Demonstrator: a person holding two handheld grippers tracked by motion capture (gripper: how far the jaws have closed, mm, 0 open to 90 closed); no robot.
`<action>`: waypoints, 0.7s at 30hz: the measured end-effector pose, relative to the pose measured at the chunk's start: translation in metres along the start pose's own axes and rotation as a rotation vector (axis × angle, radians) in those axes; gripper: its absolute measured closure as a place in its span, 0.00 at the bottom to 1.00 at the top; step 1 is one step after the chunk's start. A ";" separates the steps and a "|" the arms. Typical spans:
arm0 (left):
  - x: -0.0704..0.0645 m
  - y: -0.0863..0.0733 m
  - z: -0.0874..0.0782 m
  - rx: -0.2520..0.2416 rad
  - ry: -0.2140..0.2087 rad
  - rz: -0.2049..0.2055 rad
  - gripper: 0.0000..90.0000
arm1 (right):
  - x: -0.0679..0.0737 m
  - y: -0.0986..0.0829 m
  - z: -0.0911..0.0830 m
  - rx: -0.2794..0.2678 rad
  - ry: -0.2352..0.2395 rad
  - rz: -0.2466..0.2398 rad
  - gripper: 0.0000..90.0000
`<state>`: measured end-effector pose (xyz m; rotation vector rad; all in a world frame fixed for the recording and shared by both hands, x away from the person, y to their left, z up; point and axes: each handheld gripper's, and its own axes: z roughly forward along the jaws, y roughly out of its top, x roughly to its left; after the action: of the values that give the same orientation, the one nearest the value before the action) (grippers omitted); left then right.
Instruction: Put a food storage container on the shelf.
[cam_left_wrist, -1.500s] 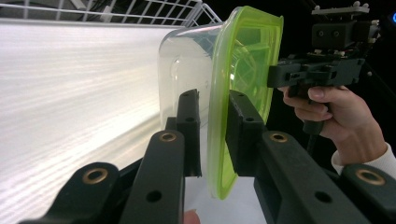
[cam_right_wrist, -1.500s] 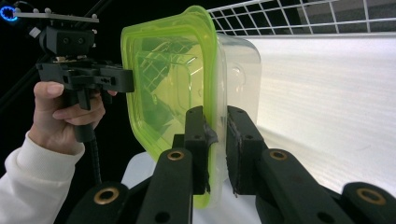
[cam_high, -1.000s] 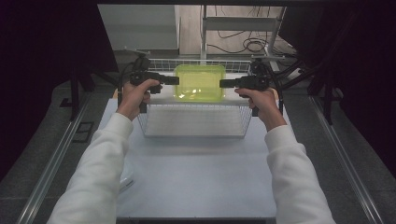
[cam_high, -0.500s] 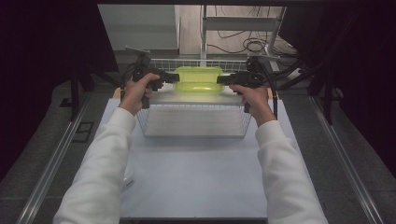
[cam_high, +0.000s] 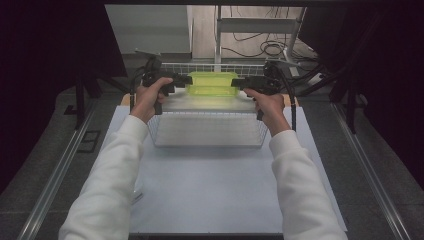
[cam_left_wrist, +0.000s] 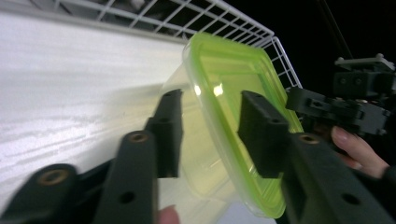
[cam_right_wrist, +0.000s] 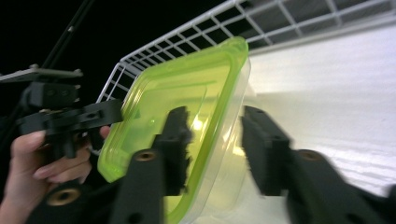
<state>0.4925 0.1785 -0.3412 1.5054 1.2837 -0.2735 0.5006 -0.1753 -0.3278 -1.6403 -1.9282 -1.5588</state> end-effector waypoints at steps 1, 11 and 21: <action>-0.003 0.000 -0.001 -0.006 0.009 0.023 0.61 | 0.002 -0.001 -0.001 -0.015 -0.020 -0.018 0.61; -0.040 -0.019 -0.030 -0.083 0.114 0.254 0.37 | 0.035 -0.016 -0.032 -0.117 -0.136 -0.212 0.42; -0.069 -0.094 -0.058 -0.044 0.137 0.435 0.33 | 0.031 -0.063 -0.073 -0.075 -0.070 -0.346 0.36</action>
<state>0.3637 0.1705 -0.3211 1.7425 1.0249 0.1419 0.4043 -0.2022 -0.3115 -1.4638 -2.3163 -1.7315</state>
